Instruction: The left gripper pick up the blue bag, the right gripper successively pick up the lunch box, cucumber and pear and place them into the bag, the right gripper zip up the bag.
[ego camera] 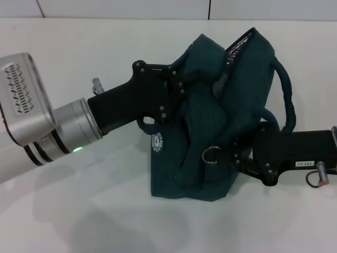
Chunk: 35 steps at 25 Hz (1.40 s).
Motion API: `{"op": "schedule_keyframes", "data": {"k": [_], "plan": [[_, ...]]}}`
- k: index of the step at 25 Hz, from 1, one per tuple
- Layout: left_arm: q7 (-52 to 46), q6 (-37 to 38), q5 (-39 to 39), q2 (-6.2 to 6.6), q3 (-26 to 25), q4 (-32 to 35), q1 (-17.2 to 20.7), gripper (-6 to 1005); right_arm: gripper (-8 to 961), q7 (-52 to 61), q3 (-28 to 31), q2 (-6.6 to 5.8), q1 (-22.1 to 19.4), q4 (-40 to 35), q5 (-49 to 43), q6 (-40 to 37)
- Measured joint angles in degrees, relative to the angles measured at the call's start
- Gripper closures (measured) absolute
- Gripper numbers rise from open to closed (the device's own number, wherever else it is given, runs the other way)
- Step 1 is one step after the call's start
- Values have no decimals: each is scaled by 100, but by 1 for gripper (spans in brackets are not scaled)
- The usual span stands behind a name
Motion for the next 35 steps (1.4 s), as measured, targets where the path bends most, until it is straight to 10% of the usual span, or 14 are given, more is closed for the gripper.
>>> {"op": "schedule_keyframes", "data": {"k": [10,35], "plan": [[-65,163,-470,1,0,-395,59,958,920,-482,-3,-7,-149,6,137,-126],[-1148,1380,-1225,37,-34,-618,712,144,935,-2227,150,-83,-323,-527,516,-674]]}}
